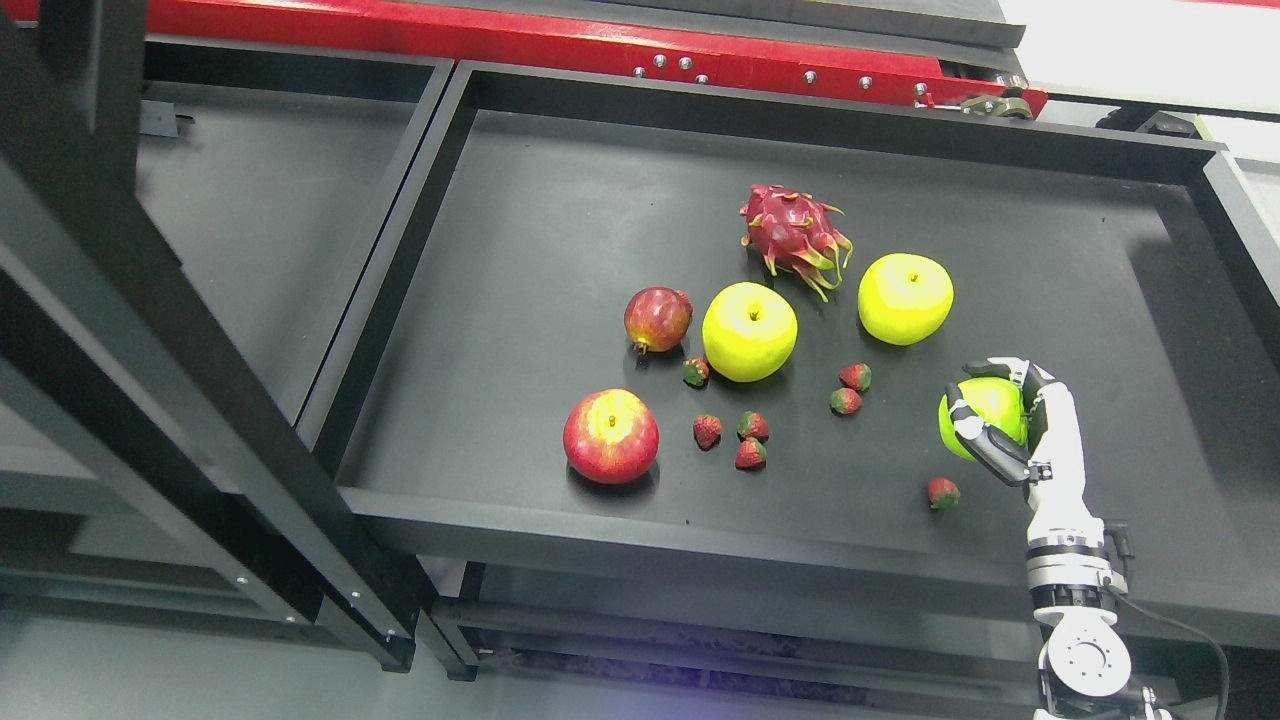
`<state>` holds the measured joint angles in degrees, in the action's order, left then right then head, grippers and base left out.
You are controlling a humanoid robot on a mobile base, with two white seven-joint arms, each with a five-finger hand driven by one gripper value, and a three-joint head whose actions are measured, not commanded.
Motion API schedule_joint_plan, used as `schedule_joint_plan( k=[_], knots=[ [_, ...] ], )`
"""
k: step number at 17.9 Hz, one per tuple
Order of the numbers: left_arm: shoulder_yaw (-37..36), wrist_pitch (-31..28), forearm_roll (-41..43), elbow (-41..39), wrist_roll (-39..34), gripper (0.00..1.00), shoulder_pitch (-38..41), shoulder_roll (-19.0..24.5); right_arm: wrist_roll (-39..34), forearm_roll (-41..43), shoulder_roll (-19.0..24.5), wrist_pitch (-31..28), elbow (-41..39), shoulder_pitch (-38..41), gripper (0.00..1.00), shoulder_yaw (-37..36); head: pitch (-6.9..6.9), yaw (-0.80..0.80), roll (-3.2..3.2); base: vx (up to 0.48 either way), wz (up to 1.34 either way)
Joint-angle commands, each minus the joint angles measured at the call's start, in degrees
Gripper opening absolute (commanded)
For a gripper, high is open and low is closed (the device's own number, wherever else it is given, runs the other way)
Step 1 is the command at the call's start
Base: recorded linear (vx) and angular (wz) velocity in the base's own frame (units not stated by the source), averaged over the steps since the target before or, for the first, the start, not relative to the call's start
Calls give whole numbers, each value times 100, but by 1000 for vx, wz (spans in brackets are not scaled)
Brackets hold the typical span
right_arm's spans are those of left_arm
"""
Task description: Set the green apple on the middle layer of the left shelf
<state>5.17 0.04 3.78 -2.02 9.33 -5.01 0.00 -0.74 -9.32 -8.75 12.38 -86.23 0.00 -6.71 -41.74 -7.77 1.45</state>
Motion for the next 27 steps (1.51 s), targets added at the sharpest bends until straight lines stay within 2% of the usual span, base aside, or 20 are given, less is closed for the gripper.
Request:
schedule_joint_plan(
  k=[1,5,6,7,8,12,16,23,27],
  knots=[
    [1,5,0,0,-2,100,0,100,-5,0,5,-16,1,-9,8,3,0,0,0,84,-14],
    [1,5,0,0,7,100,0,100,-5,0,22,-166,19,0,26,-14,0,0,0,74,2],
    [1,5,0,0,-2,100,0,100,-5,0,31,-175,19,0,52,-14,0,0,0,62,27],
    [1,5,0,0,-2,100,0,100,-5,0,31,-175,19,-9,69,-14,0,0,0,41,2],
    [1,5,0,0,-2,100,0,100,-5,9,40,-175,19,-9,70,-14,0,0,0,41,2],
    [-8,5,0,0,-2,100,0,100,-5,184,40,-175,19,-9,92,-14,0,0,0,10,0],
    [1,5,0,0,7,100,0,100,13,193,40,-175,19,-17,99,-14,0,0,0,0,0],
    [1,5,0,0,-2,100,0,100,74,219,163,-43,19,-70,100,-32,0,0,0,0,0],
    [1,5,0,0,-2,100,0,100,65,911,321,80,19,-88,100,-67,0,0,0,0,0]
  ],
)
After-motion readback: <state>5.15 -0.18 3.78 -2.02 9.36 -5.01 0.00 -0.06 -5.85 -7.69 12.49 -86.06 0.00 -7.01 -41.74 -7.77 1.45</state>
